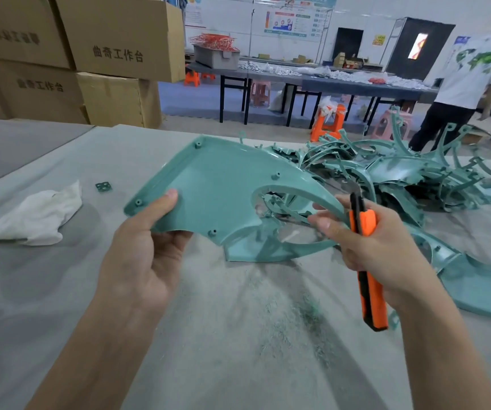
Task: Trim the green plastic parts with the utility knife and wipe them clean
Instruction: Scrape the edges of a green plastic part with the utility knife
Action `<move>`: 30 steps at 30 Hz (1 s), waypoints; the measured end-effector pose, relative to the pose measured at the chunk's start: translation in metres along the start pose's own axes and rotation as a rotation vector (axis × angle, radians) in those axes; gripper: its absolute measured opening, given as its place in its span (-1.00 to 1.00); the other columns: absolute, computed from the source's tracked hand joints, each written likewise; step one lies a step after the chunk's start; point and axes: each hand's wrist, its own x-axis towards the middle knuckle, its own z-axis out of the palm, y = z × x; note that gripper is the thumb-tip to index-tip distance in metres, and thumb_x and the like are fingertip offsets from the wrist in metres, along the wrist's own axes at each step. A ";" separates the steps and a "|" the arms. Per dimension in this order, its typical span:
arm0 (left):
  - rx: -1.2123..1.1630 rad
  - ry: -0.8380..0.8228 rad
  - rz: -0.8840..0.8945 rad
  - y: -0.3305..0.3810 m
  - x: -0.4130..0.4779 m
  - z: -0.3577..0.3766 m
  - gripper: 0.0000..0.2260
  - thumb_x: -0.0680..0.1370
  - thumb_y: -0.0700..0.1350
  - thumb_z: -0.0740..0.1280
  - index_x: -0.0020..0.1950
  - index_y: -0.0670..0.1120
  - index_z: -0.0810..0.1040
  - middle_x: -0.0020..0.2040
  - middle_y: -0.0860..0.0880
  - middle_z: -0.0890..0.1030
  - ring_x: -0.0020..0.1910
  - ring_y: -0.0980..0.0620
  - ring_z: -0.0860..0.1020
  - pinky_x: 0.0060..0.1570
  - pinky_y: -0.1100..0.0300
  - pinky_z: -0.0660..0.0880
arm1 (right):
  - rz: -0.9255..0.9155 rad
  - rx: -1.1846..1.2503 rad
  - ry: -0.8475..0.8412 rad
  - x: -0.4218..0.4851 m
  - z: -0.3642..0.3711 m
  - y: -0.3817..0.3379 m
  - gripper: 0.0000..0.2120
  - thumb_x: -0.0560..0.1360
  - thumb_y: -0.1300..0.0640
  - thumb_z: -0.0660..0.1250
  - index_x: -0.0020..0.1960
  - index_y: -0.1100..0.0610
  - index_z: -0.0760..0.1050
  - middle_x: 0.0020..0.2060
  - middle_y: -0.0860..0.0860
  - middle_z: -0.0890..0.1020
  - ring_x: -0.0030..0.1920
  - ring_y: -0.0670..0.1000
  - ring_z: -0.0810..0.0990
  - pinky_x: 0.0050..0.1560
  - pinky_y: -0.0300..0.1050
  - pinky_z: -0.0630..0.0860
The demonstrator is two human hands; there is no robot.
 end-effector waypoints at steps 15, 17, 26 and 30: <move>1.318 -0.542 0.815 0.007 0.001 -0.014 -0.27 0.26 0.42 0.39 0.38 0.21 0.38 0.37 0.29 0.37 0.40 0.32 0.26 0.37 0.38 0.19 | -0.085 0.081 0.196 -0.001 -0.019 -0.002 -0.84 0.55 0.29 0.37 -0.21 0.17 0.56 -0.41 0.06 0.56 -0.56 -0.06 0.20 -0.51 -0.18 0.13; 1.582 -0.705 0.842 0.002 0.003 -0.019 -0.08 0.21 0.46 0.39 0.49 0.14 0.27 0.46 0.20 0.32 0.51 0.16 0.15 0.48 0.02 0.10 | -0.082 0.071 0.198 -0.001 -0.022 -0.001 -0.81 0.55 0.28 0.37 -0.24 0.17 0.57 -0.46 0.10 0.46 -0.57 -0.05 0.17 -0.52 -0.21 0.13; 1.423 -0.475 1.260 -0.003 0.024 -0.034 -0.70 0.46 -0.34 0.33 0.17 -0.17 0.63 0.15 -0.03 0.63 0.18 -0.01 0.58 0.30 -0.04 0.42 | -0.033 0.100 0.183 -0.002 -0.032 -0.002 -0.79 0.53 0.20 0.38 -0.27 0.06 0.62 -0.37 0.19 0.49 -0.56 -0.07 0.18 -0.51 -0.24 0.13; 1.244 -0.454 1.306 -0.003 0.020 -0.032 -0.83 0.46 -0.27 0.46 0.04 -0.19 0.66 0.00 -0.03 0.66 -0.02 0.02 0.65 0.11 0.15 0.54 | -0.075 -0.078 0.337 0.001 -0.026 0.002 -0.91 0.54 0.18 0.42 -0.08 0.01 0.58 -0.35 0.00 0.64 -0.53 -0.11 0.32 -0.43 -0.18 0.29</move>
